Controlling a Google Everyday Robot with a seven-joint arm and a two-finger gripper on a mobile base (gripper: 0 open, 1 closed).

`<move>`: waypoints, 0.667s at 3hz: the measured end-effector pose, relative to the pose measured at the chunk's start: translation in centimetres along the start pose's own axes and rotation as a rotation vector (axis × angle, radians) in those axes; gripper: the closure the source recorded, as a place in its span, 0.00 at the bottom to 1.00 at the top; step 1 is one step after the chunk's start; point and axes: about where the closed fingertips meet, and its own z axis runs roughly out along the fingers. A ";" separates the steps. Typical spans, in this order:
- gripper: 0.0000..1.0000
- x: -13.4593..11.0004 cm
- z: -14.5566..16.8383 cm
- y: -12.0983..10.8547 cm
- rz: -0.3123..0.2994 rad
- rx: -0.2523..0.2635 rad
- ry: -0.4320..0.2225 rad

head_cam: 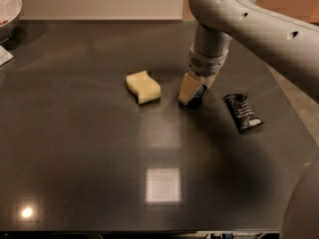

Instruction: Pick rxbar blueberry

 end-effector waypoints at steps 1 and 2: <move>0.86 -0.1 -0.4 0.0 0.000 0.000 0.000; 1.00 -0.3 -1.4 0.2 -0.009 -0.042 -0.032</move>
Offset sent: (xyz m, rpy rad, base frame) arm -0.0055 0.0067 0.0363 0.1413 0.0118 0.0446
